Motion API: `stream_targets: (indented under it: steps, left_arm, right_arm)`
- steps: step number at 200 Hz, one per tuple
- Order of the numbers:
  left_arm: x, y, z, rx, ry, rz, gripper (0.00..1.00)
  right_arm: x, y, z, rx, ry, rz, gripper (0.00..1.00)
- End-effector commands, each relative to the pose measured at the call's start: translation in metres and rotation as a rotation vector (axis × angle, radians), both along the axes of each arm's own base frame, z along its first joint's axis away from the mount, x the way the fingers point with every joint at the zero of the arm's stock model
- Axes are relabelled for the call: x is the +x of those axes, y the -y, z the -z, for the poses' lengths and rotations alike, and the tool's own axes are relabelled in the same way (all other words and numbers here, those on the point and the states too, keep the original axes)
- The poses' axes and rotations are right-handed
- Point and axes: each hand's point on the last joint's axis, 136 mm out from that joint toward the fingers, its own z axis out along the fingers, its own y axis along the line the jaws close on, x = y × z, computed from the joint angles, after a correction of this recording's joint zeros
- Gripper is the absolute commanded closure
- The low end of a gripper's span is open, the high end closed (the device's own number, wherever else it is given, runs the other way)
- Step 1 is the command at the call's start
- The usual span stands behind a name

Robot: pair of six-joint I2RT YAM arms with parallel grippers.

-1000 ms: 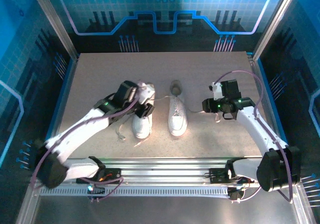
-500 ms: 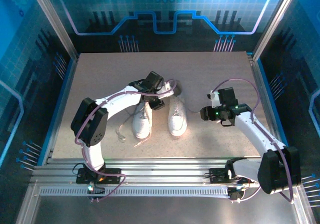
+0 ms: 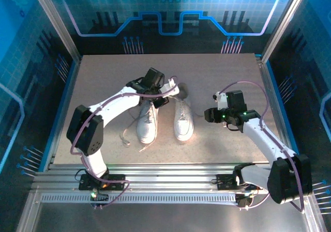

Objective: Tie the shoes

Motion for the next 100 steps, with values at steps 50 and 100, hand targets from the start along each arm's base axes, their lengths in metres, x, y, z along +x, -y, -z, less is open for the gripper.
stream_targets:
  steps: [50,100]
  left_arm:
    - [-0.019,0.049,-0.05,-0.293,-0.101,0.104,1.0]
    - [-0.016,0.057,-0.048,-0.325,-0.127,0.118,1.0]
  right_arm:
    - [0.045,-0.087,-0.055,0.103,0.463,-0.349,0.49]
    - [0.066,-0.128,-0.046,0.034,0.619,-0.503,0.47]
